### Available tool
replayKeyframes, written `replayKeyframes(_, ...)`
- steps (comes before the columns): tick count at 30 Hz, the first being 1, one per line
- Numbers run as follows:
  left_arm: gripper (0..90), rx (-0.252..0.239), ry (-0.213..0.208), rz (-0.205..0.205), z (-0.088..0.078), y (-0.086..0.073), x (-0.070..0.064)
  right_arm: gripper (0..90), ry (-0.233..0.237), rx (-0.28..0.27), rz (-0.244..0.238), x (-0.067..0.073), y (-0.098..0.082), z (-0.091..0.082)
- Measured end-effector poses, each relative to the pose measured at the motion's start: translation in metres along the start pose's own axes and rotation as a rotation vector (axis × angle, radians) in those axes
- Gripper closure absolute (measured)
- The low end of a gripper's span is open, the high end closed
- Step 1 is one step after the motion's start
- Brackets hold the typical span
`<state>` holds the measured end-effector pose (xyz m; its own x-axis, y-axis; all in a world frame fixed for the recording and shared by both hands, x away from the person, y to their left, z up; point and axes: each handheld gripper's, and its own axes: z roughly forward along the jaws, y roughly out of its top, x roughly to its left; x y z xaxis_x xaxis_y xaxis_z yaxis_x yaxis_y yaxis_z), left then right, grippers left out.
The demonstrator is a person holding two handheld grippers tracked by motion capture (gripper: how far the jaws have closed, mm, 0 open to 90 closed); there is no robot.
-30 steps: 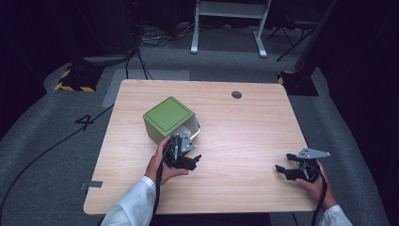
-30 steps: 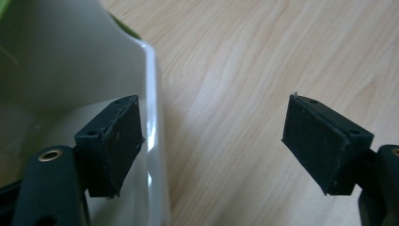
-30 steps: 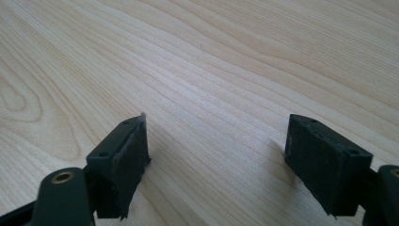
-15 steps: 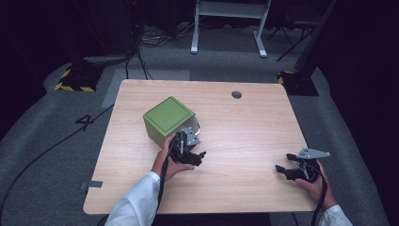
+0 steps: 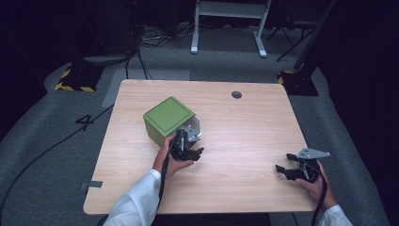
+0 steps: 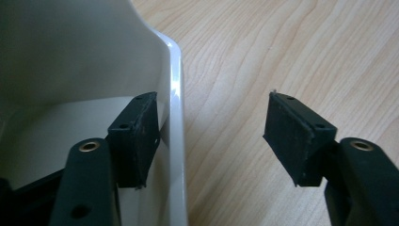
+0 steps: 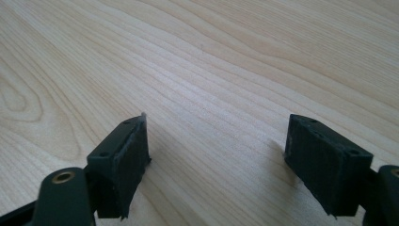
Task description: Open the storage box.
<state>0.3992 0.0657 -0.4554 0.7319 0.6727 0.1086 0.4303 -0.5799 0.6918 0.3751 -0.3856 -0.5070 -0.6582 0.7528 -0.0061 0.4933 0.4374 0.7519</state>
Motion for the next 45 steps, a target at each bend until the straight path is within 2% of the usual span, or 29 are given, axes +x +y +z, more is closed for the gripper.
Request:
replayKeyframes(1, 44.3, -0.001, -0.004, -0.005, -0.001, 0.0, -0.002, 22.2, 0.0, 0.0, 0.0, 0.0, 0.0, 0.0)
replayKeyframes(4, 53.1, -0.01, -0.039, 0.009, -0.002, 0.001, -0.006, 22.2, 0.0, 0.0, 0.001, 0.0, 0.0, 0.0)
replayKeyframes(7, 57.4, 0.011, -0.029, 0.02, -0.003, 0.002, -0.011, 22.2, 0.0, 0.0, 0.0, 0.0, 0.0, 0.0)
replayKeyframes(11, 57.6, 0.023, -0.059, 0.015, -0.003, 0.001, -0.019, 22.2, -0.001, 0.0, 0.0, 0.0, 0.0, 0.0)
replayKeyframes(13, 56.8, 0.033, -0.076, -0.022, -0.003, 0.0, -0.023, 22.2, -0.001, 0.0, 0.0, 0.0, 0.0, 0.0)
replayKeyframes(15, 55.8, 0.041, -0.074, -0.036, -0.002, -0.003, -0.027, 22.3, -0.003, 0.001, -0.002, 0.0, 0.0, 0.0)
replayKeyframes(23, 55.0, 0.051, -0.063, 0.003, -0.001, -0.005, -0.045, 22.4, -0.003, 0.001, -0.003, 0.0, 0.0, 0.0)
replayKeyframes(28, 55.3, 0.056, -0.066, 0.017, -0.002, -0.004, -0.05, 22.4, -0.004, 0.001, -0.003, 0.0, 0.0, 0.0)
replayKeyframes(40, 54.7, 0.048, -0.096, 0.001, -0.006, -0.004, -0.061, 22.4, -0.004, 0.001, -0.003, 0.0, 0.0, 0.0)
replayKeyframes(45, 53.8, 0.048, -0.101, 0.007, -0.006, -0.004, -0.064, 22.4, -0.004, 0.001, -0.003, 0.0, 0.0, 0.0)
